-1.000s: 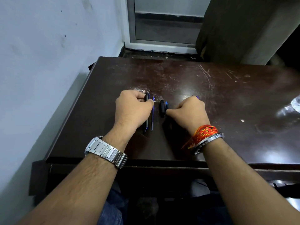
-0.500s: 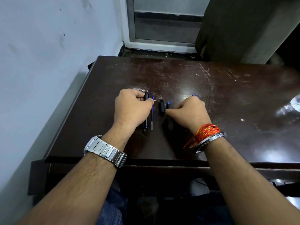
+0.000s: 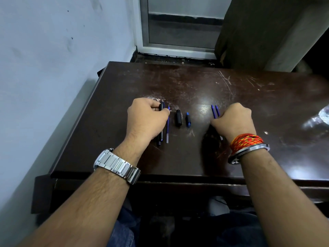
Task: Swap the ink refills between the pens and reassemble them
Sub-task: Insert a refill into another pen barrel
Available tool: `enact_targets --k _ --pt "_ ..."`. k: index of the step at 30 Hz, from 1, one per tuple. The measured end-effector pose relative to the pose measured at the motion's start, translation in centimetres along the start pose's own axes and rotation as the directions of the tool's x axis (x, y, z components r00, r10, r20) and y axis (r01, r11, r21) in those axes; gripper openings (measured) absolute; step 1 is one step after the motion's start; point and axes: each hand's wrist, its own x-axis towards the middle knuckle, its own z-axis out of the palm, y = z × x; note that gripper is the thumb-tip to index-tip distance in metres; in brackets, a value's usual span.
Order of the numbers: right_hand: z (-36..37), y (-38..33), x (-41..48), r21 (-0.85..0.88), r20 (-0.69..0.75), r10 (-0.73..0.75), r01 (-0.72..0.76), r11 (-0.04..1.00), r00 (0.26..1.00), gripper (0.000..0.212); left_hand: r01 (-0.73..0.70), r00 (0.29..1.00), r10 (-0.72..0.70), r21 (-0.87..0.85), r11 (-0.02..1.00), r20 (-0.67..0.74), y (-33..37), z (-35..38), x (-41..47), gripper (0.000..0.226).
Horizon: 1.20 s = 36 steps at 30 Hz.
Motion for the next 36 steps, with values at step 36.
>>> enact_targets --k 36 --pt "2.0 -3.8 -2.2 0.879 0.006 -0.239 0.109 0.465 0.971 0.014 0.011 0.936 0.052 -0.177 0.984 0.348 0.6 1.1 -1.4 0.024"
